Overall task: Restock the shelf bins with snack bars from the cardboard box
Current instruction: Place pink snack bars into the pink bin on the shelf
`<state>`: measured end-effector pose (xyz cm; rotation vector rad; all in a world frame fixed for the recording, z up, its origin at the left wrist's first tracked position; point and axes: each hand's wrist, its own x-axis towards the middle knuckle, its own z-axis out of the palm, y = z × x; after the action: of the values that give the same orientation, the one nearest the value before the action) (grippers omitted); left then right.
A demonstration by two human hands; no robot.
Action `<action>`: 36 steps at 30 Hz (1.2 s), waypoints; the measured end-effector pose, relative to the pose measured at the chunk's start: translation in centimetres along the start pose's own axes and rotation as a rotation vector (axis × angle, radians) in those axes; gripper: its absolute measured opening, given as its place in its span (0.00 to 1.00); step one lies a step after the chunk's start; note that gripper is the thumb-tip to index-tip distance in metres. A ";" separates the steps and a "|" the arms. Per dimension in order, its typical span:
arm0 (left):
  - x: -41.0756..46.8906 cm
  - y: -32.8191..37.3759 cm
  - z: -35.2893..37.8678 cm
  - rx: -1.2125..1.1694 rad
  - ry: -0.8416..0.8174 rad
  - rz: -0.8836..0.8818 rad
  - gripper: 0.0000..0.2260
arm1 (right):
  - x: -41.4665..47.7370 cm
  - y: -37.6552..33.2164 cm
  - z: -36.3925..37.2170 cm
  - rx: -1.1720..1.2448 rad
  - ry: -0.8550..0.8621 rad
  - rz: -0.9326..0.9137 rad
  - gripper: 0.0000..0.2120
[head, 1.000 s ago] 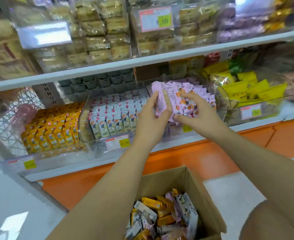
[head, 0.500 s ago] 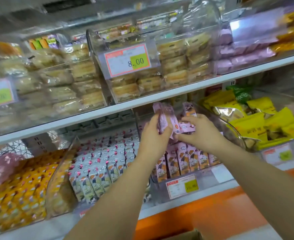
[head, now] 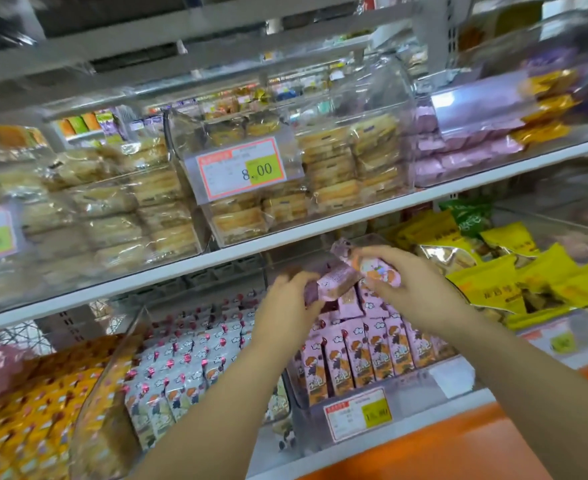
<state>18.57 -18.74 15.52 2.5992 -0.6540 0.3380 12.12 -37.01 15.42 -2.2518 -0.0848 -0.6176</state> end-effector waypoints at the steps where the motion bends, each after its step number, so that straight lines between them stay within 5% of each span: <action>1: -0.3 -0.3 -0.3 0.010 -0.002 -0.010 0.19 | -0.1 -0.3 -0.3 0.051 -0.029 0.014 0.23; 4: -1.4 -1.0 -0.9 0.023 0.015 -0.036 0.16 | -0.2 -1.2 -1.0 0.135 -0.074 0.065 0.27; 9: -3.1 -2.0 -1.5 0.097 -0.021 -0.001 0.03 | -0.3 -2.1 -1.8 0.122 -0.187 0.076 0.21; 16: -2.6 -0.9 -1.3 0.488 -0.199 0.171 0.11 | -0.3 -2.1 -2.8 -0.013 -0.287 0.031 0.15; 36: -1.5 -0.4 0.6 0.435 -0.257 0.199 0.17 | -1.5 -0.4 2.6 -0.285 -0.559 0.081 0.24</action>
<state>17.51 -18.14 14.34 3.0298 -1.0318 0.2264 11.72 -34.67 13.50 -2.6319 -0.1899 0.0641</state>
